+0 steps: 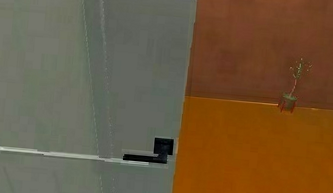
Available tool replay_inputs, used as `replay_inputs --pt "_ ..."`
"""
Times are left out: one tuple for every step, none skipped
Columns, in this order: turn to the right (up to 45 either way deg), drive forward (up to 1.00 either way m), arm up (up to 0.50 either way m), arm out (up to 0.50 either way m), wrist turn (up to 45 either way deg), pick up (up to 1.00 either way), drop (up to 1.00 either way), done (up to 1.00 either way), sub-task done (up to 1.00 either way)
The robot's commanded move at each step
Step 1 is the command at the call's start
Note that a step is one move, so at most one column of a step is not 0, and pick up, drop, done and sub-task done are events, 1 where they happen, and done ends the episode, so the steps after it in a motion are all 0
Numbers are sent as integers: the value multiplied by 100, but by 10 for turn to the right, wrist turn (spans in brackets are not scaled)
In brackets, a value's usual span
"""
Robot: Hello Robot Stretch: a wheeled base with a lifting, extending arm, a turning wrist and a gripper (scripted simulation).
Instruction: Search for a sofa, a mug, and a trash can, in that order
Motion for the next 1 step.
replay_inputs --pt "-450 0 0 0 0 0 0 0 0"
